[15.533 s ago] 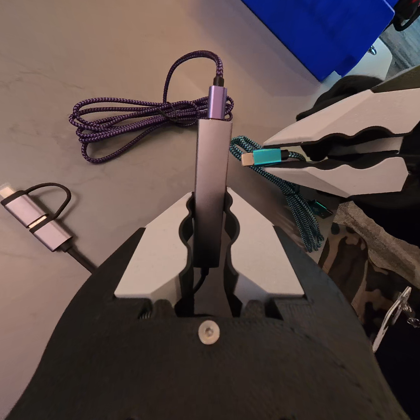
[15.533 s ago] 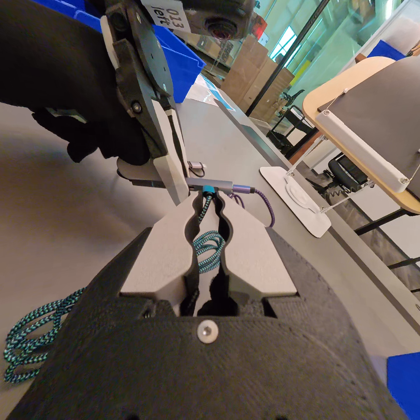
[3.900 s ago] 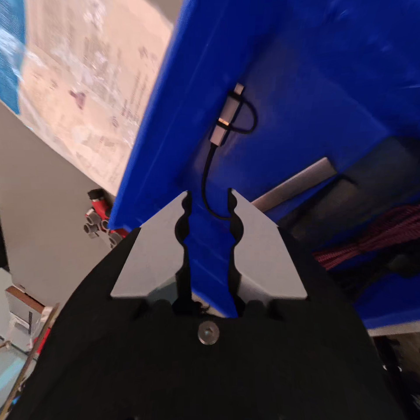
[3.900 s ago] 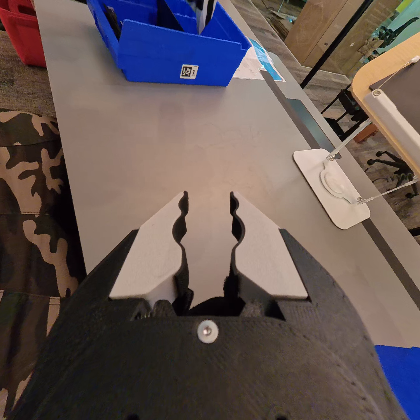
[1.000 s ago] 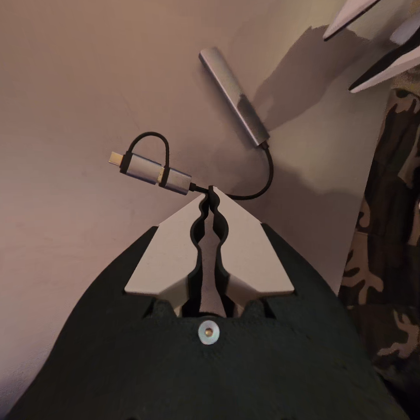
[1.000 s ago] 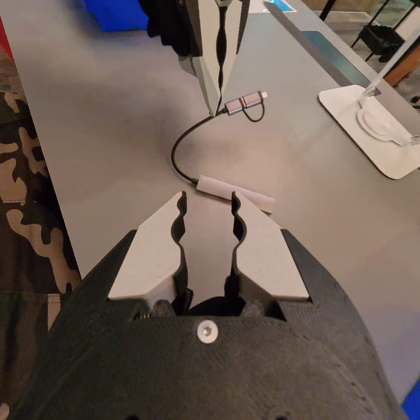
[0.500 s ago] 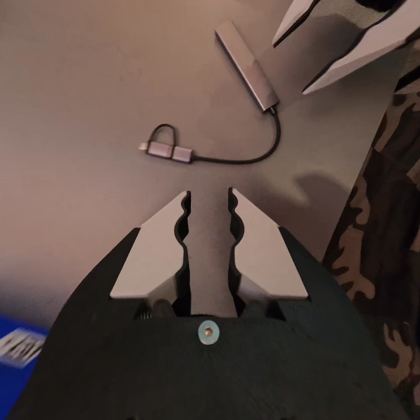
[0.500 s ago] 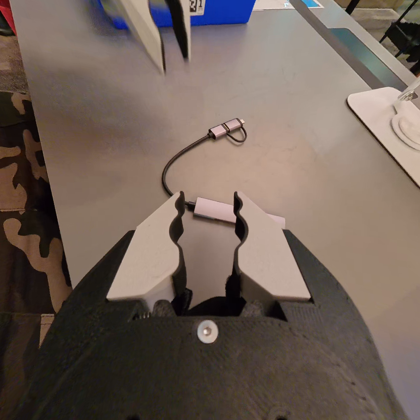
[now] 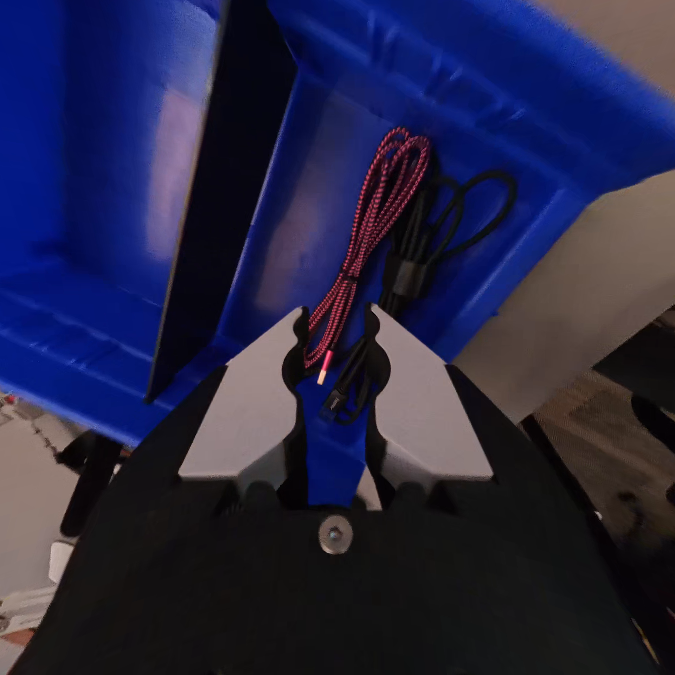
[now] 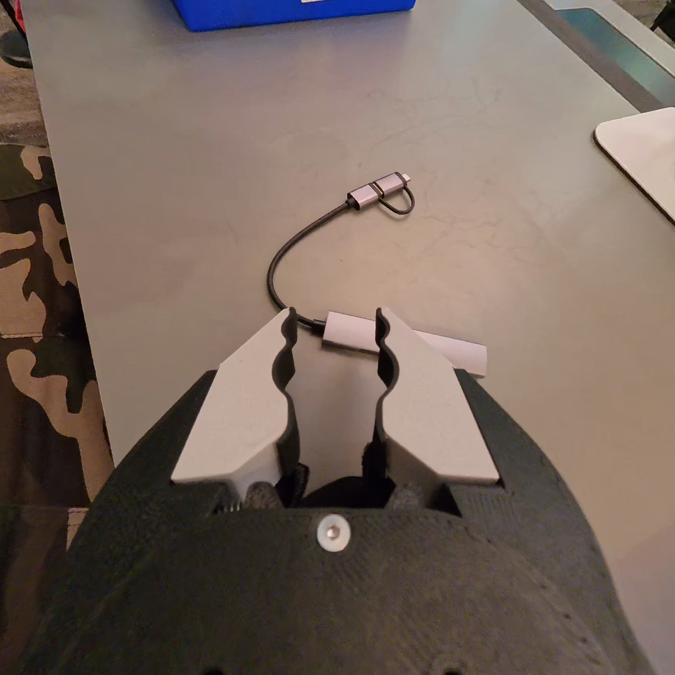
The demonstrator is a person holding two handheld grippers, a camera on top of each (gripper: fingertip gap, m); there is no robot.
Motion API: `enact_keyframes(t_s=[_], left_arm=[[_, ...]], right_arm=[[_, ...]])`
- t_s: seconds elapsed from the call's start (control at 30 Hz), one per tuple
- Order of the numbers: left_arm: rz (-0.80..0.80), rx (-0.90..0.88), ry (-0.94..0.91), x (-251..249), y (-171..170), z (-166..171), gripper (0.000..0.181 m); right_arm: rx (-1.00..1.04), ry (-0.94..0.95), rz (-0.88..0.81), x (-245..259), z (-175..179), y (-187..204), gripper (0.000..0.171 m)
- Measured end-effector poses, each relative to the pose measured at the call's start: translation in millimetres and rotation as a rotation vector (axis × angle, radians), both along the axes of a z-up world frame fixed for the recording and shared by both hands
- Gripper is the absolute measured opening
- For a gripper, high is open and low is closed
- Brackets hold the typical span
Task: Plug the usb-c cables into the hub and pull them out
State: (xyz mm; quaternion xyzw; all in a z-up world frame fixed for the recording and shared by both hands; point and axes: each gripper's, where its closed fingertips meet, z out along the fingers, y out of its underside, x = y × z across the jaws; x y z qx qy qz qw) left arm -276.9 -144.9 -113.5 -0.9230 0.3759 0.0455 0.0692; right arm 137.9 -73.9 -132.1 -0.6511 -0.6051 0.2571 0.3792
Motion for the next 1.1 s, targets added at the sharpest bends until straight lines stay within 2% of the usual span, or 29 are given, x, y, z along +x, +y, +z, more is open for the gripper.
enact_keyframes(t_s=[0.2,0.23,0.37,0.5,0.63,0.73,0.83,0.9,1.1], left_arm=[[-0.042,-0.144,0.02,-1,1,-51,0.026],[-0.047,-0.159,0.001,3,1,-51,0.019],[-0.053,-0.1,0.022,-1,8,-45,0.013],[0.016,0.088,-0.002,-5,25,-4,0.011],[0.066,0.325,-0.062,1,40,67,0.01],[0.067,0.486,-0.134,24,48,128,0.01],[0.028,0.632,-0.279,73,56,177,0.01],[-0.005,0.68,-0.434,117,59,195,0.01],[-0.084,0.689,-0.932,243,64,202,0.009]], right_arm=[[0.007,-0.014,-0.01,5,1,1,0.04],[0.006,-0.014,-0.013,6,1,1,0.04],[0.008,-0.012,-0.02,8,2,3,0.04],[0.016,0.001,-0.02,9,6,4,0.039],[0.025,0.015,-0.021,9,11,5,0.04],[0.044,0.034,-0.024,8,19,5,0.039],[0.076,0.079,-0.008,1,37,1,0.039],[0.096,0.157,0.002,-10,60,-3,0.04],[0.062,0.503,0.023,-45,158,-12,0.034]])
